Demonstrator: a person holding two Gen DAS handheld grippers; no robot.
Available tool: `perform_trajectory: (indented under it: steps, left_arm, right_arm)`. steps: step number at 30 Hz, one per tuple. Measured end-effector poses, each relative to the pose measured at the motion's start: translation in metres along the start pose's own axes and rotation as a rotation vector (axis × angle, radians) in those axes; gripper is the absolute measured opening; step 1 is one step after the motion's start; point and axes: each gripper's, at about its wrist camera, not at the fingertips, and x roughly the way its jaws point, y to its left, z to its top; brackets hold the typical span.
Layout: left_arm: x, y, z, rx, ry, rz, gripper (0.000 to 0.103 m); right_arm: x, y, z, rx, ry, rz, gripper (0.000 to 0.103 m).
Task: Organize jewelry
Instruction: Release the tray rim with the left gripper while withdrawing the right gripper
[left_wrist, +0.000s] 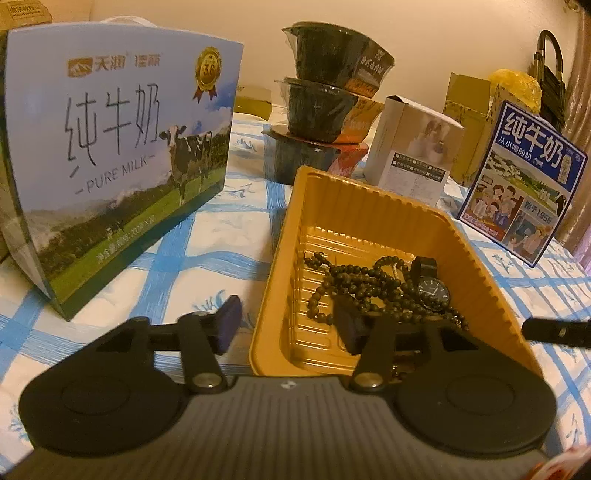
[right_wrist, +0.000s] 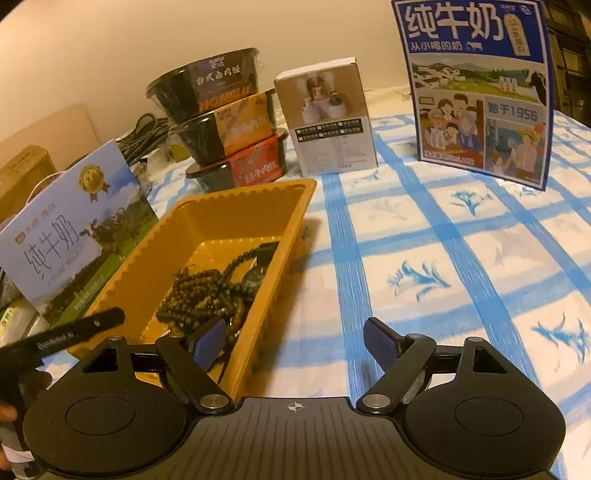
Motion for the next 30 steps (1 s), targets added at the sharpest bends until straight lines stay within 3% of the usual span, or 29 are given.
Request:
perform_trajectory:
  steps: [9,17,23,30]
  left_arm:
    - [-0.045,-0.013,0.009,0.092,-0.035,0.035,0.067]
    - [-0.084,-0.043,0.002,0.157,0.015,0.006,0.07]
    - [-0.106,-0.064,-0.01,0.151,0.07,-0.004,0.07]
    - [-0.132,-0.089,-0.022,0.227,0.087,-0.041,0.07]
  right_arm:
    - [-0.027,0.01,-0.015,0.007,-0.015,-0.098,0.082]
    - [-0.06,0.018,-0.033,0.058,0.009,-0.093,0.082]
    - [-0.089,0.027,-0.041,0.036,-0.006,-0.138,0.082]
    - [-0.121,0.029,-0.056,0.047,-0.002,-0.166,0.082]
